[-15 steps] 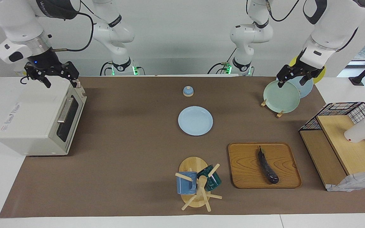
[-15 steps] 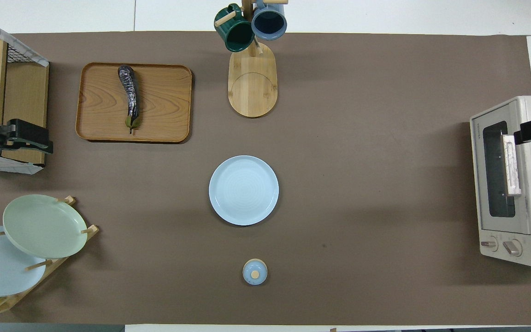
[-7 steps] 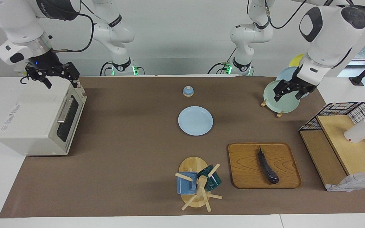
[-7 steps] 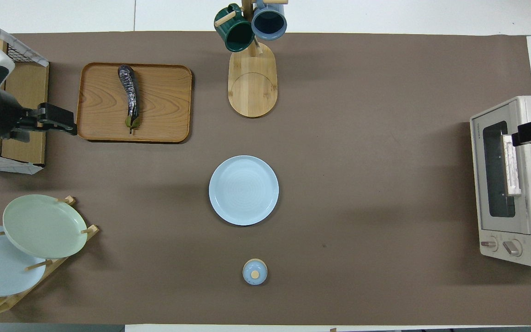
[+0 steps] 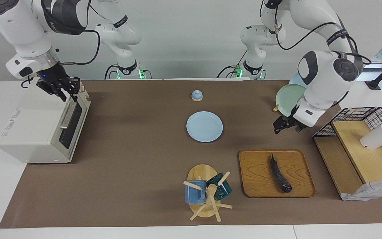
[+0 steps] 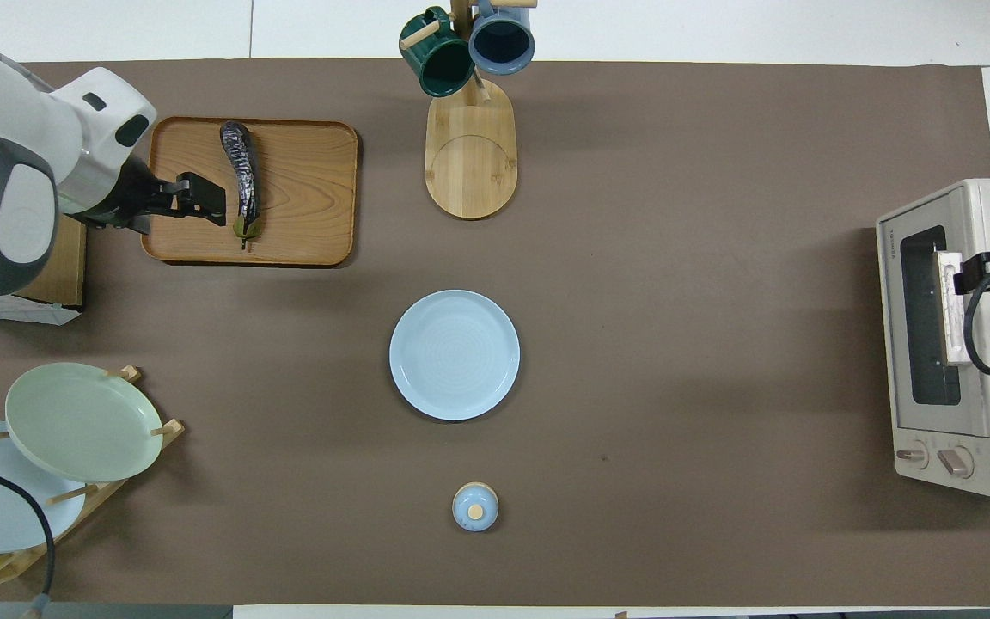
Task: Put eggplant into oven
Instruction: 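Reach the left gripper down to the eggplant on the wooden tray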
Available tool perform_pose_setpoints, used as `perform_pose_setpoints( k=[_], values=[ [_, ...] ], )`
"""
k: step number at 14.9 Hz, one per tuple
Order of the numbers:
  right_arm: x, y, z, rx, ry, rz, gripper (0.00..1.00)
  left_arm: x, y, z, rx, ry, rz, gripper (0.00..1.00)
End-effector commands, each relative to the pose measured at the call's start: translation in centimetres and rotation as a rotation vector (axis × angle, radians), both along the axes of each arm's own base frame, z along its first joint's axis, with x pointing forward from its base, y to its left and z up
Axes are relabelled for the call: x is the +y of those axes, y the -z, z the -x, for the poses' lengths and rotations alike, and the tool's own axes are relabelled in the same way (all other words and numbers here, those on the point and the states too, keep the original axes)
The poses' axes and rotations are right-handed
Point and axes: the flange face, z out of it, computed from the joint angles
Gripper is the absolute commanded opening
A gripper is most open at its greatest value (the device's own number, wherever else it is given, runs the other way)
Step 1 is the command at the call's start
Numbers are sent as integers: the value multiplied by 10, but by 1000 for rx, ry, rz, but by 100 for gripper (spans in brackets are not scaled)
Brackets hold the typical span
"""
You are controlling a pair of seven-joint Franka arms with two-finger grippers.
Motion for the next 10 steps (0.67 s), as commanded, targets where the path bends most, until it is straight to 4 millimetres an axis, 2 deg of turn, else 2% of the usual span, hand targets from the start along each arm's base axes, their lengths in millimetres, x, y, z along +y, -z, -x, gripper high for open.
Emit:
perform_pose_setpoints(
  k=[1,2,4,7,10],
  values=[
    [-18,7,18,-1,105,40,0,-5,29,-11,-31,-5,12,100],
    [-17,13,19,6,159,45,0,-19,44,-10,-44,11,10,100],
    [-17,20,22,14,168,68,0,-16,76,-12,-73,-1,9,100],
    [-19,33,18,13,87,87,0,-16,114,-24,-116,-19,16,100],
    [-28,46,8,2,9,92,0,-13,128,-29,-133,-13,1,100]
  ],
)
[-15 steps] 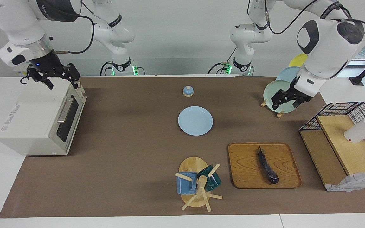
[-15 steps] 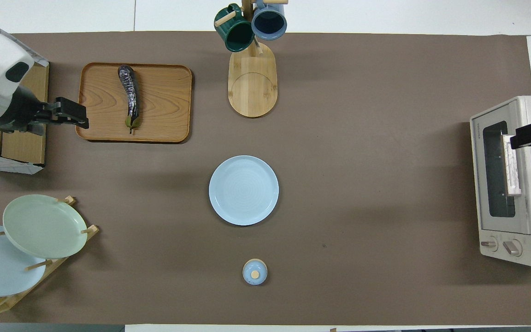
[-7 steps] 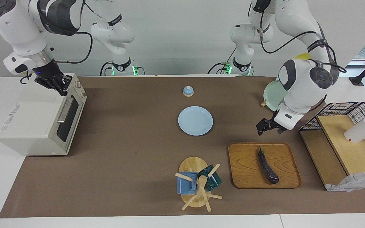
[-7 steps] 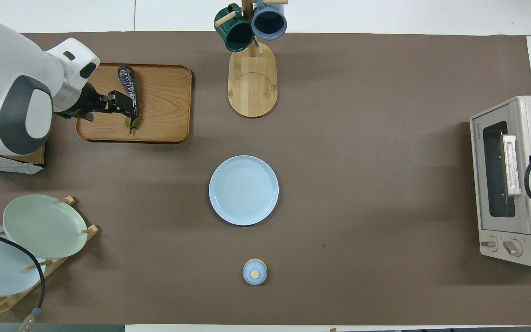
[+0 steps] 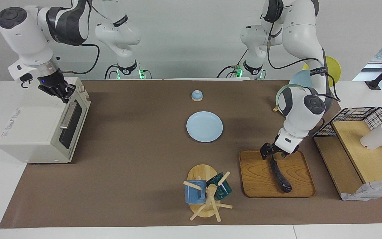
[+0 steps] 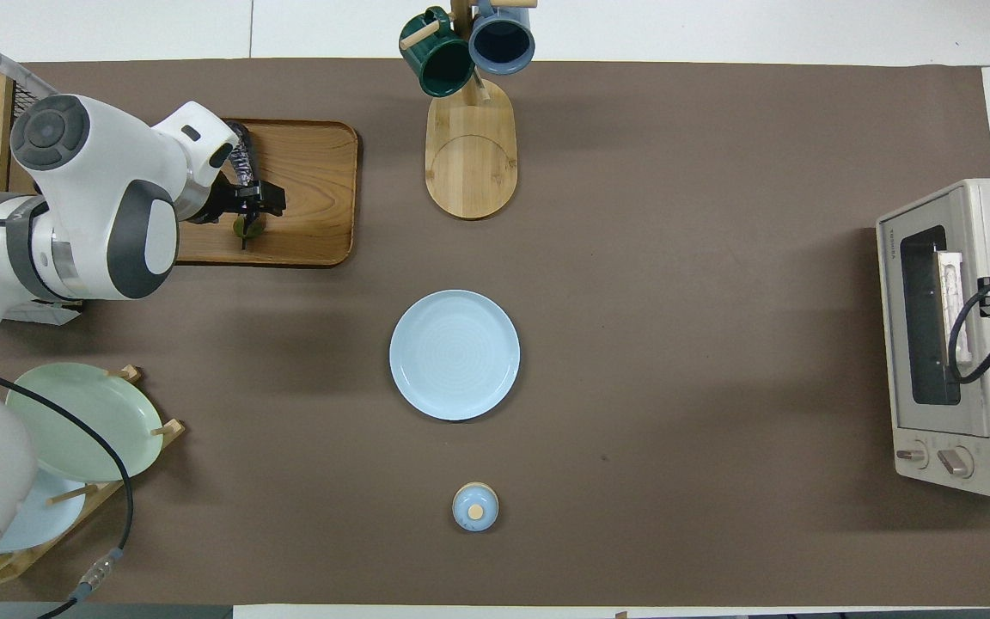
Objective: Put eggplant into oven
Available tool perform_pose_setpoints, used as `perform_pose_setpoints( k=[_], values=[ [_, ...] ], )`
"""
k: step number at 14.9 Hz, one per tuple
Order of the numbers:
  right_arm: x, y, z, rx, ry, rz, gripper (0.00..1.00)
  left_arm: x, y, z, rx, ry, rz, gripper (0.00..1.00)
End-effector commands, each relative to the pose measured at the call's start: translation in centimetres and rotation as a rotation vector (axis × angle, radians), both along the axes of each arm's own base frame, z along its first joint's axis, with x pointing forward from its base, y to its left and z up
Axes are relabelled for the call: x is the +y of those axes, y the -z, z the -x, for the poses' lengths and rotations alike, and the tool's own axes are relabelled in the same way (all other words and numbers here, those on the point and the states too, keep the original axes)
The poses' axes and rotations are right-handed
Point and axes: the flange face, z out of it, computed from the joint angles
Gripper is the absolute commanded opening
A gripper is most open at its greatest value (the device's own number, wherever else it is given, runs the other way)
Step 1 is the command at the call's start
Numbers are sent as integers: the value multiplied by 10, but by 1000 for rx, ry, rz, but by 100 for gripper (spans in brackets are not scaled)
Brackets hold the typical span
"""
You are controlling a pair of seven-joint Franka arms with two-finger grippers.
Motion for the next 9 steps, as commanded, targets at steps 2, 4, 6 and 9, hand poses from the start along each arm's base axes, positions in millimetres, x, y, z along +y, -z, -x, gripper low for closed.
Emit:
perform_pose_setpoints(
  k=[2,4,6,9],
  values=[
    [-9,21,-9,-8,-45,12,0,3,10,-6,-52,1,-21,99],
    [-5,40,-12,21,-117,6,0,3,20,-8,-68,22,-39,94],
    [-9,45,-13,23,-139,3,0,0,25,-10,-81,47,-57,90],
    [-8,63,-11,19,-148,2,0,4,26,-10,-84,104,-73,85]
  ],
)
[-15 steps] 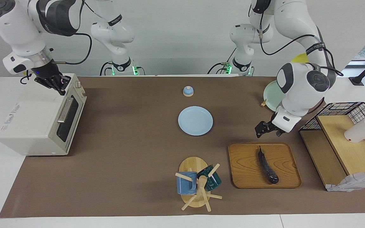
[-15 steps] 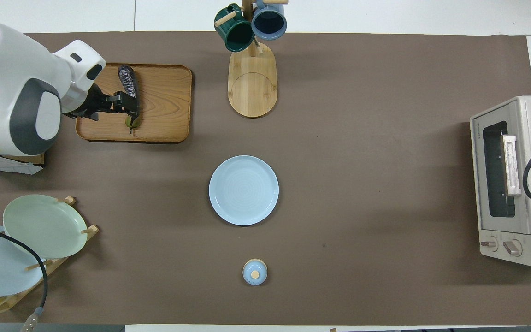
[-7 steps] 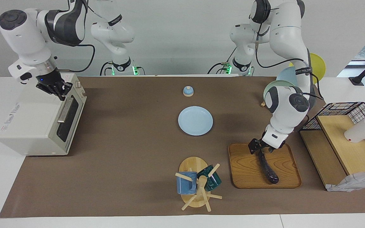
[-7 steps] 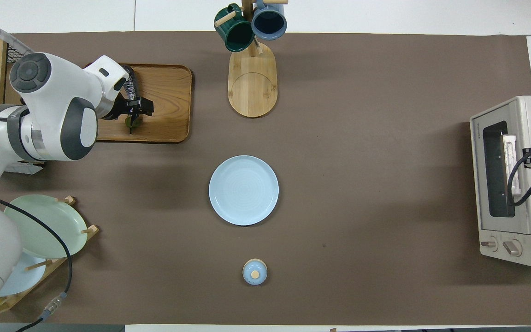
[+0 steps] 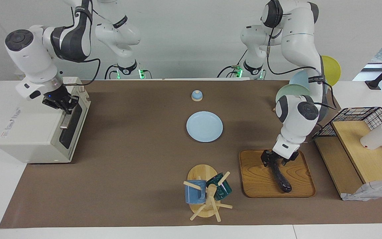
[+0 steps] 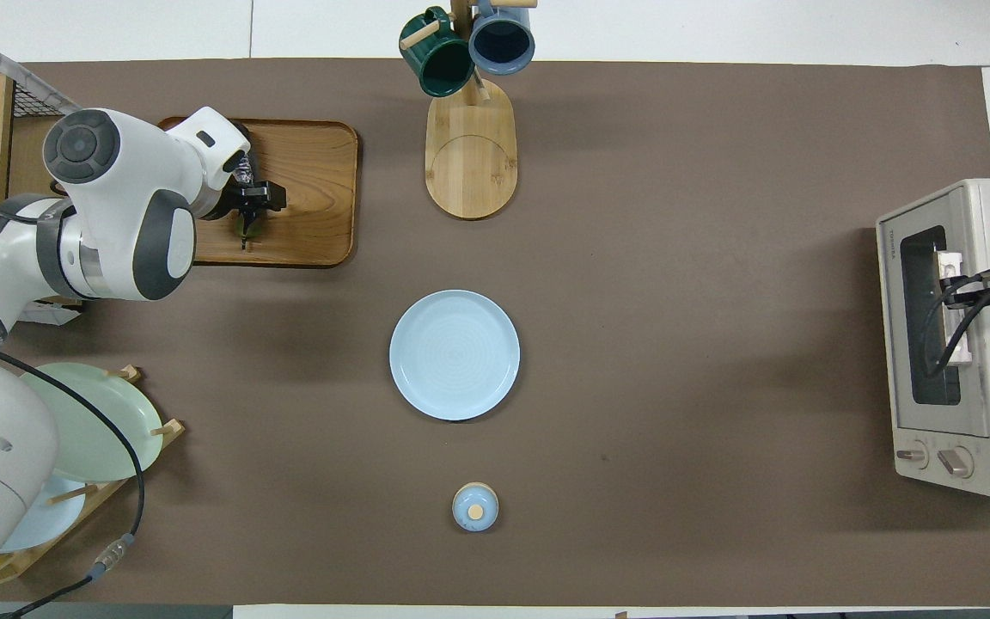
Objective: Put eggplant into oven
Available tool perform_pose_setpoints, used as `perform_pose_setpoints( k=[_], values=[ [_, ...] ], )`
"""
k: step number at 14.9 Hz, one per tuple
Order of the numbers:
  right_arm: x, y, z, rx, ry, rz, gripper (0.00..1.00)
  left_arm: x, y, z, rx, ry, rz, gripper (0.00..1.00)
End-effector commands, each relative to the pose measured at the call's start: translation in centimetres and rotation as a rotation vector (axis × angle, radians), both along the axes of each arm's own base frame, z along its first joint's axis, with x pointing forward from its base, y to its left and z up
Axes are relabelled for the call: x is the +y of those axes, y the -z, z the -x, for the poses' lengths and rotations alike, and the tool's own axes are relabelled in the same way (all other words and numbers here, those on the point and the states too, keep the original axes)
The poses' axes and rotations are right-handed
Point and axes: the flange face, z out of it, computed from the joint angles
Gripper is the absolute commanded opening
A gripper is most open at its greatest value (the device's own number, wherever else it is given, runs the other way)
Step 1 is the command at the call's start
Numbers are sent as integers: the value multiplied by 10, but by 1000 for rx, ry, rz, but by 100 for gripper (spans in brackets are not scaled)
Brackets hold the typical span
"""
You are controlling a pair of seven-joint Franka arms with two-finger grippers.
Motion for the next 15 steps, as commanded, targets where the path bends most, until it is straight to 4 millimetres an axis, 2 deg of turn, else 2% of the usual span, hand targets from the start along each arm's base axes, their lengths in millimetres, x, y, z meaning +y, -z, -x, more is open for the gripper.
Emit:
perform_pose_setpoints(
  k=[1,4,6,8,9,10,13,14,15],
  values=[
    [-3,17,7,-15,-30,10,0,3,2,-1,-20,48,-24,84],
    [0,32,11,-3,-34,6,0,4,2,-2,-24,66,-28,63],
    [6,44,13,-14,-39,3,0,6,2,-2,-23,80,-31,38],
    [10,52,12,-28,-29,0,0,7,3,-1,-19,78,-31,21],
    [13,54,11,-34,-16,-2,0,9,3,-1,-13,75,-32,8],
    [21,57,8,-36,-22,-5,0,9,3,0,-8,75,-33,0],
    [36,72,1,-59,-12,-8,0,4,-5,1,11,68,-31,0],
    [42,77,-2,-64,-21,-9,0,3,-14,3,16,60,-25,0],
    [41,84,-6,-74,-21,-10,0,-1,-36,8,27,42,-17,0]
  ],
)
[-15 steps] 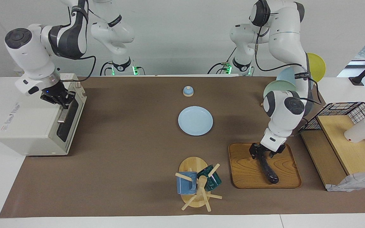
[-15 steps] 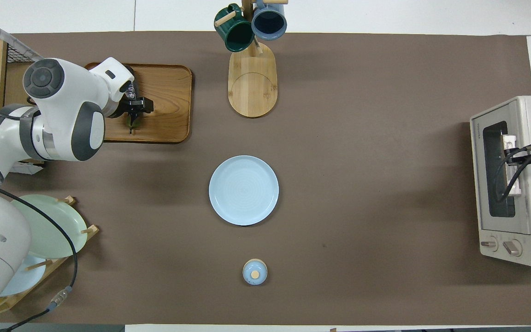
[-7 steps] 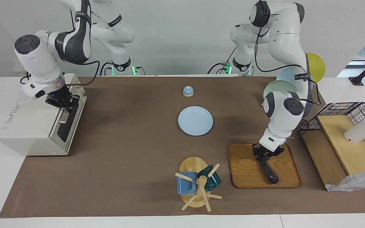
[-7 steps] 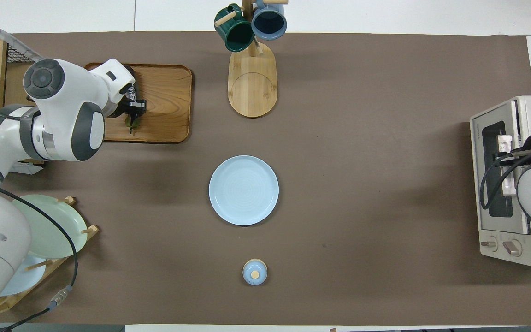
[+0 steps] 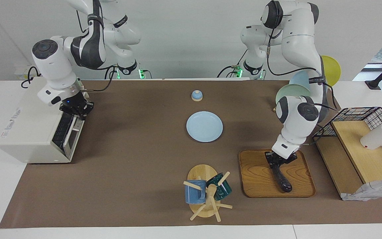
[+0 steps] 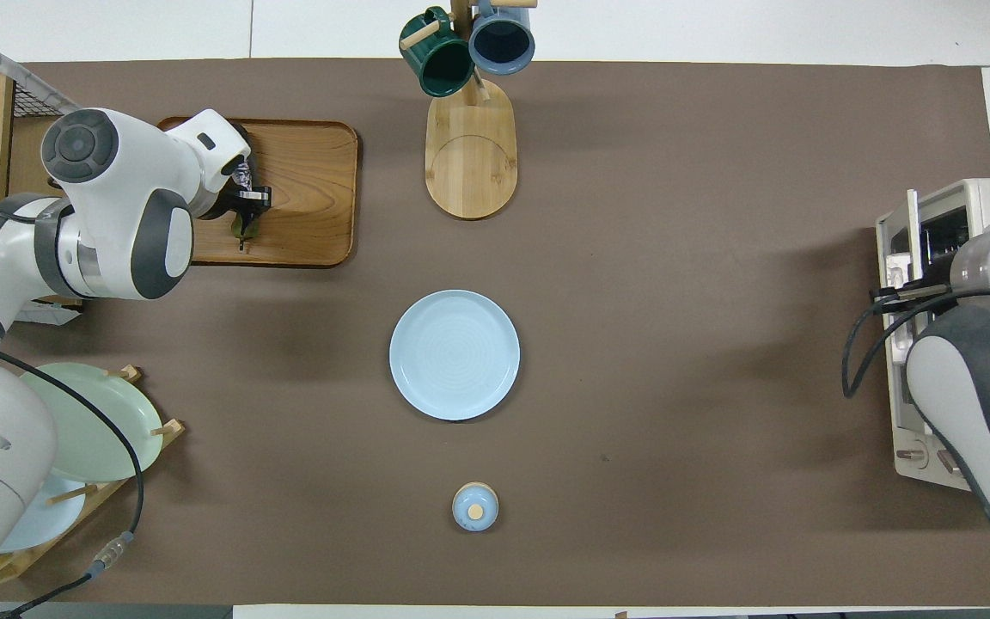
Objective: Put eggplant into oven
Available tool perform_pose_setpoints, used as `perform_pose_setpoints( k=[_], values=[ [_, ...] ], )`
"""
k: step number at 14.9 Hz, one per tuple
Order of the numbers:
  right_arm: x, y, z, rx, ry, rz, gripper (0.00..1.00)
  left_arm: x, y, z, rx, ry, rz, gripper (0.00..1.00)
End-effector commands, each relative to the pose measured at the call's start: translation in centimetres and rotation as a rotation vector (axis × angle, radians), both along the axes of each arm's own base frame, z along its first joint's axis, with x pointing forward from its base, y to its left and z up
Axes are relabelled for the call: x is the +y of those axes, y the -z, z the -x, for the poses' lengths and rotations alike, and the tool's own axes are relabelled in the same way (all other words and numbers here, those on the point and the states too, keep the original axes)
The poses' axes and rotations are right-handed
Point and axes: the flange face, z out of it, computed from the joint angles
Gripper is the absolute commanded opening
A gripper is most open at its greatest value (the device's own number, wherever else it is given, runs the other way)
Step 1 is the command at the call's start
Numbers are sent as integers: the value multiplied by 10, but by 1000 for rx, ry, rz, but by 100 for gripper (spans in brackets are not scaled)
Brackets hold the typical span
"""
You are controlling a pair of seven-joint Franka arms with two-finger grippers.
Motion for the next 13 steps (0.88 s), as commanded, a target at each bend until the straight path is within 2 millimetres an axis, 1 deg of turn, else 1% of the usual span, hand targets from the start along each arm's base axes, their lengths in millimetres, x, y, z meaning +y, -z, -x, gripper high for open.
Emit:
perform_pose_setpoints(
  k=[1,2,3,5,6,7,8,9,10,11,12,13],
  values=[
    [-13,46,-16,-28,13,3,0,-7,-54,17,49,-47,5,0],
    [-12,49,-17,-34,10,1,0,-11,-78,28,75,-66,14,0],
    [-11,52,-19,-45,9,-3,0,-26,-97,41,111,-68,24,0],
    [-9,63,-18,-68,11,-12,0,-64,-131,70,155,-99,36,0],
    [-7,68,-17,-73,11,-16,0,-86,-144,84,165,-126,37,0],
    [-7,76,-19,-69,10,-21,0,-108,-149,99,174,-139,38,0],
    [-8,83,-21,-74,18,-28,0,-133,-153,117,180,-145,47,0],
    [-6,91,-24,-78,21,-36,0,-157,-151,135,190,-146,50,0],
    [3,98,-26,-73,11,-44,0,-178,-145,154,191,-136,48,0],
    [7,104,-28,-78,10,-51,0,-198,-139,172,179,-123,56,0],
    [7,112,-29,-74,14,-56,0,-216,-129,193,159,-124,74,0],
    [7,123,-29,-59,19,-61,0,-234,-113,217,140,-122,87,0]
  ],
)
